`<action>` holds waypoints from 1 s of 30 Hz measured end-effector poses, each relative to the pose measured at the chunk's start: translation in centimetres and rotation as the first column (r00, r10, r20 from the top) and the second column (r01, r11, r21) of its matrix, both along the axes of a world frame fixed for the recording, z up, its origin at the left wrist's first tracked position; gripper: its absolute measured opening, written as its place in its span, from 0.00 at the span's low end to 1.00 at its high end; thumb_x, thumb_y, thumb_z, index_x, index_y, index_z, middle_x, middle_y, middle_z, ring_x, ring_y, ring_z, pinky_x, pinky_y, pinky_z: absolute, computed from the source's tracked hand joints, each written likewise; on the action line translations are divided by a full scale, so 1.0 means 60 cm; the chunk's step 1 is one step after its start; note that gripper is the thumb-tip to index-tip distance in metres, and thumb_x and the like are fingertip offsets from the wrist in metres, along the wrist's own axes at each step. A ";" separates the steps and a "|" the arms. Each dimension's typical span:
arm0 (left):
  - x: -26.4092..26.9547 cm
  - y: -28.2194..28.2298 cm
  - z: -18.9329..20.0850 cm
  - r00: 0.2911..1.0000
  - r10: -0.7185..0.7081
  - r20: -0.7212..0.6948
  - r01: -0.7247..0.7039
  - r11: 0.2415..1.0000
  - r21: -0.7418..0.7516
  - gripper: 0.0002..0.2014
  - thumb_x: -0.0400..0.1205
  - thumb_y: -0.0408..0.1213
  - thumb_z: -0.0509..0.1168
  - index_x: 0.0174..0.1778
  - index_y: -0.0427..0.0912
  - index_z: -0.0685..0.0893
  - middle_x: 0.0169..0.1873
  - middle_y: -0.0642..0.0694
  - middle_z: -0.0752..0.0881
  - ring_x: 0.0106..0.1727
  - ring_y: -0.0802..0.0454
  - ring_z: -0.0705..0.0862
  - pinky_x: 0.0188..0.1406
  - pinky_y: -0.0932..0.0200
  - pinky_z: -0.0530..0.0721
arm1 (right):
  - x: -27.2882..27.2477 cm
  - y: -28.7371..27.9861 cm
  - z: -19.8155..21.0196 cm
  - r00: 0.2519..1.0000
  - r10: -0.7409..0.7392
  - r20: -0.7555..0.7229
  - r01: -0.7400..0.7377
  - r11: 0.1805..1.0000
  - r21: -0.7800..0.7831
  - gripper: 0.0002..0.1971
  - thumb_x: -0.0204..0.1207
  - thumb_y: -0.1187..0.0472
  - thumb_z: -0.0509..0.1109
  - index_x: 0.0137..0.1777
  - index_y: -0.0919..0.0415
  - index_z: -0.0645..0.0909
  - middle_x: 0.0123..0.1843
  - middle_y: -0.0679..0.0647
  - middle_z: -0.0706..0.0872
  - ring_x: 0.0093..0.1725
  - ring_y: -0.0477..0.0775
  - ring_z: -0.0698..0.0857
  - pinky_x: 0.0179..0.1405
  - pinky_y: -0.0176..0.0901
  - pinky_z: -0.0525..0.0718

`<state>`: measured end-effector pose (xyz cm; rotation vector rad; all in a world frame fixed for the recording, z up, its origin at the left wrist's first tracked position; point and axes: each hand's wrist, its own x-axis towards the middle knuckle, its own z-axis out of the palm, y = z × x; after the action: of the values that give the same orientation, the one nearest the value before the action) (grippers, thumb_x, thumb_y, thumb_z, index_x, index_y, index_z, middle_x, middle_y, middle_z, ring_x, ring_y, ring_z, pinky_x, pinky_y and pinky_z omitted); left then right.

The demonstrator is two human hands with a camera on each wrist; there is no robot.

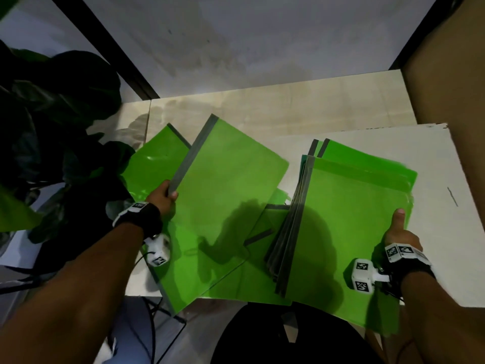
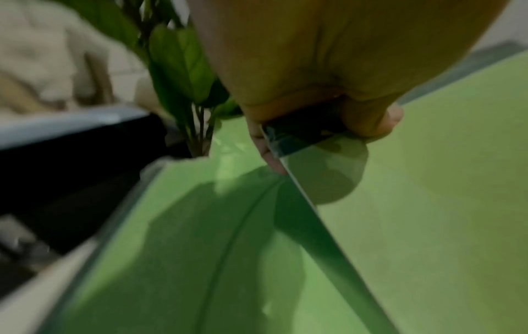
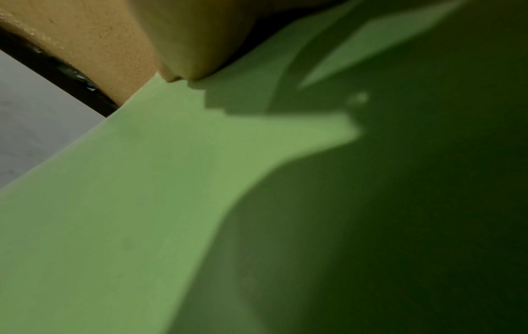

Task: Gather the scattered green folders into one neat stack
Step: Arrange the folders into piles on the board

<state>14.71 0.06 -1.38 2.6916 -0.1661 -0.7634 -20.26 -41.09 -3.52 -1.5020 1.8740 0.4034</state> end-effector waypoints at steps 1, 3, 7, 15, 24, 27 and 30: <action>0.011 0.015 0.010 0.999 -0.036 0.019 0.035 0.999 0.033 0.11 0.84 0.36 0.61 0.61 0.39 0.77 0.43 0.34 0.81 0.43 0.41 0.79 0.40 0.54 0.72 | 0.001 -0.001 -0.001 1.000 0.013 -0.003 -0.013 1.000 -0.005 0.49 0.78 0.28 0.35 0.68 0.71 0.77 0.62 0.79 0.79 0.61 0.72 0.81 0.58 0.59 0.75; 0.041 0.036 0.033 0.991 -0.131 0.034 0.128 0.987 0.098 0.12 0.83 0.33 0.62 0.62 0.37 0.78 0.48 0.31 0.83 0.47 0.39 0.81 0.42 0.56 0.70 | 0.003 -0.003 -0.001 1.000 0.002 -0.001 -0.002 1.000 -0.006 0.52 0.77 0.27 0.34 0.64 0.75 0.78 0.61 0.80 0.79 0.61 0.72 0.81 0.59 0.59 0.76; 0.111 0.045 0.087 0.936 -0.349 -0.048 0.348 0.896 0.276 0.18 0.82 0.31 0.64 0.69 0.38 0.79 0.61 0.32 0.83 0.62 0.35 0.81 0.58 0.51 0.76 | -0.002 -0.002 -0.001 0.994 0.111 -0.026 -0.111 0.993 -0.029 0.42 0.82 0.34 0.38 0.71 0.69 0.75 0.60 0.81 0.79 0.60 0.73 0.81 0.58 0.57 0.76; 0.049 -0.039 0.049 0.537 -0.790 -0.297 0.770 0.316 0.554 0.18 0.85 0.42 0.57 0.71 0.59 0.72 0.68 0.54 0.76 0.69 0.48 0.74 0.66 0.49 0.68 | -0.002 0.005 0.018 0.946 0.312 -0.092 -0.315 0.949 -0.023 0.25 0.88 0.58 0.49 0.85 0.57 0.55 0.67 0.81 0.75 0.67 0.75 0.77 0.68 0.62 0.74; -0.013 -0.070 0.006 0.326 -0.902 -0.282 0.896 0.200 0.396 0.41 0.70 0.66 0.67 0.75 0.52 0.62 0.67 0.52 0.73 0.68 0.48 0.75 0.67 0.49 0.68 | -0.016 -0.004 -0.015 0.824 0.541 -0.170 -0.549 0.836 -0.002 0.48 0.81 0.62 0.65 0.82 0.48 0.27 0.64 0.80 0.78 0.62 0.73 0.81 0.59 0.59 0.78; -0.040 -0.085 -0.002 0.202 -0.914 -0.351 0.903 0.035 0.429 0.56 0.63 0.64 0.74 0.81 0.54 0.50 0.76 0.48 0.61 0.71 0.46 0.73 0.67 0.48 0.69 | -0.016 -0.005 -0.015 0.830 0.535 -0.158 -0.543 0.839 -0.014 0.41 0.85 0.61 0.58 0.83 0.47 0.29 0.66 0.80 0.76 0.63 0.73 0.80 0.60 0.60 0.77; -0.056 -0.100 -0.011 0.240 -0.917 -0.318 0.888 0.074 0.455 0.53 0.58 0.57 0.80 0.76 0.54 0.58 0.76 0.48 0.60 0.69 0.46 0.76 0.64 0.48 0.70 | -0.014 -0.007 -0.015 0.847 0.509 -0.153 -0.519 0.855 -0.030 0.38 0.86 0.60 0.56 0.83 0.46 0.31 0.67 0.80 0.76 0.64 0.73 0.80 0.61 0.59 0.76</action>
<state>11.36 -5.92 -2.05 2.8458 -2.2063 -1.1703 -21.11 -41.49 -4.44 -2.0745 1.5714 0.7105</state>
